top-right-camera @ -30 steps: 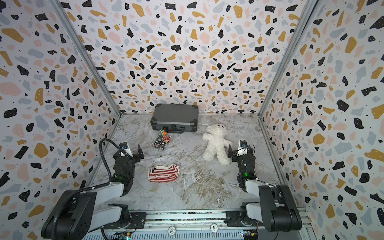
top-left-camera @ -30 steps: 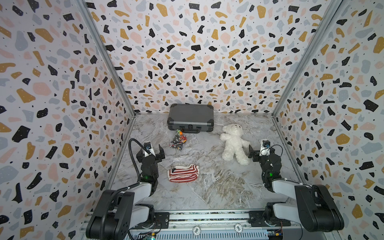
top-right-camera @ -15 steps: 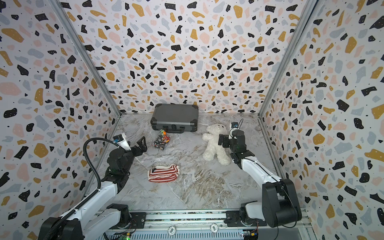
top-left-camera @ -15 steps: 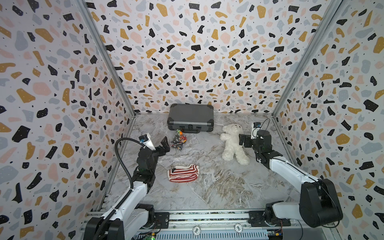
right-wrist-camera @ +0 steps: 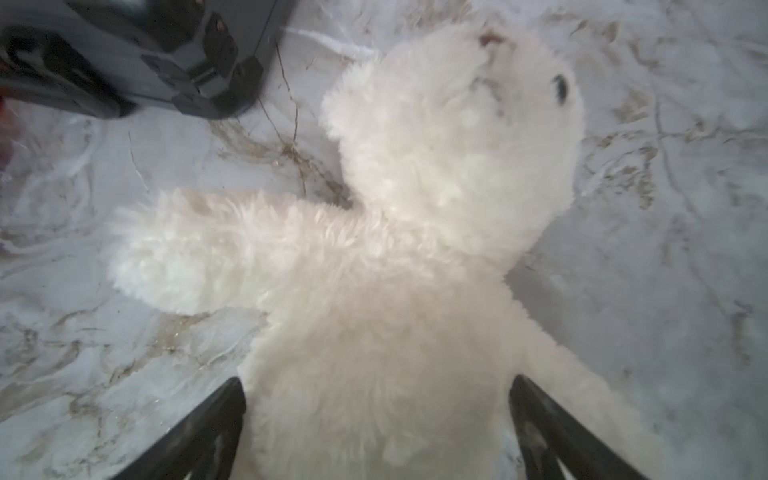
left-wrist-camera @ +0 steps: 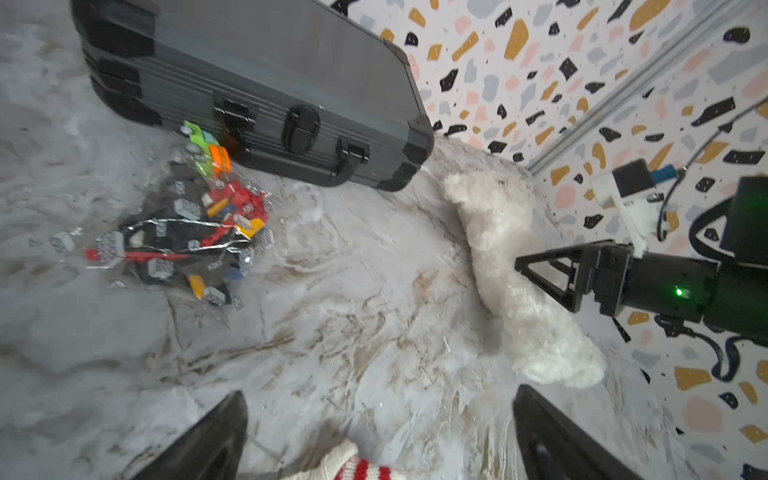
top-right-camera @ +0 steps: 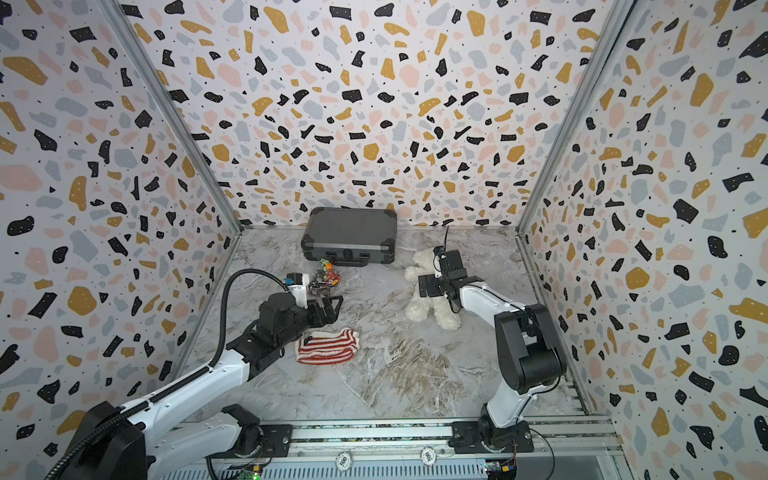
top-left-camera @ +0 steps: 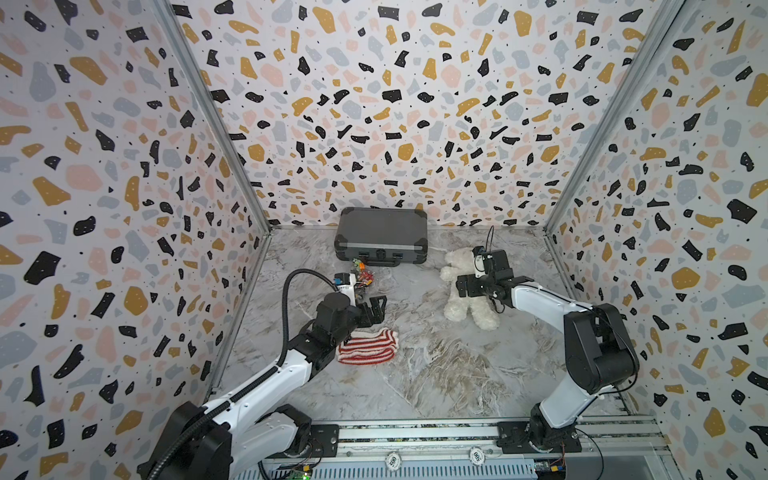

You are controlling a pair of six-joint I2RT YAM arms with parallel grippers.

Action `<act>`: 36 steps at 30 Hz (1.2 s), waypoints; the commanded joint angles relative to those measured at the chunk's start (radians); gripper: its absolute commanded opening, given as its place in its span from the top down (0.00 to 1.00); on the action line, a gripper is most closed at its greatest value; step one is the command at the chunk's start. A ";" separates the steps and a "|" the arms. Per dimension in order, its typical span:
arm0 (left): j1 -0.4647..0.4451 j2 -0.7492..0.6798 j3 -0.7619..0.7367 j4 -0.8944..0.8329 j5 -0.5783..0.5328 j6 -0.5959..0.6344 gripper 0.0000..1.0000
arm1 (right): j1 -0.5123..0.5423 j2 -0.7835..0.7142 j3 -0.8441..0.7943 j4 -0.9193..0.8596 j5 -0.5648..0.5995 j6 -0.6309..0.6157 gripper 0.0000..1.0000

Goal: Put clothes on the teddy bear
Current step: 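Reach the left gripper to the striped sweater while the right gripper reaches the bear, then grasp the sweater's edge with the left gripper while the right gripper grasps the bear's neck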

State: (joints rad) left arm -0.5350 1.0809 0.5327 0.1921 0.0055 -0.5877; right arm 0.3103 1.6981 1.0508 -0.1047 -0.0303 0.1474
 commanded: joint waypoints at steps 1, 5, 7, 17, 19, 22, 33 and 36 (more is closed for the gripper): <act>-0.037 0.007 0.019 0.005 -0.030 0.022 0.00 | 0.012 0.019 0.058 -0.089 0.015 -0.032 0.00; -0.061 0.012 -0.009 0.036 -0.040 0.028 0.00 | 0.018 0.053 0.076 -0.120 0.023 -0.034 0.06; -0.063 0.017 -0.010 0.036 -0.038 0.039 0.00 | 0.027 0.055 0.077 -0.130 0.036 -0.034 0.09; -0.064 0.056 0.010 -0.001 -0.073 0.097 0.00 | 0.099 -0.035 -0.019 -0.192 0.086 -0.025 0.19; -0.063 0.065 0.006 0.005 -0.083 0.096 0.00 | 0.133 -0.071 -0.054 -0.199 0.068 -0.013 0.20; -0.063 0.073 0.001 0.023 -0.098 0.097 0.00 | 0.200 -0.102 -0.088 -0.218 0.056 -0.002 0.21; -0.063 0.024 -0.037 0.050 -0.145 0.078 0.00 | 0.386 -0.245 -0.193 -0.272 0.058 0.062 0.21; -0.063 0.007 -0.058 0.052 -0.143 0.068 0.00 | 0.389 -0.258 -0.201 -0.289 0.072 0.065 0.21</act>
State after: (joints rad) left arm -0.5964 1.1095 0.5003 0.2104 -0.1173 -0.5129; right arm 0.6998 1.4631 0.8597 -0.3397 0.0303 0.1867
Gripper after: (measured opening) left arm 0.999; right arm 0.788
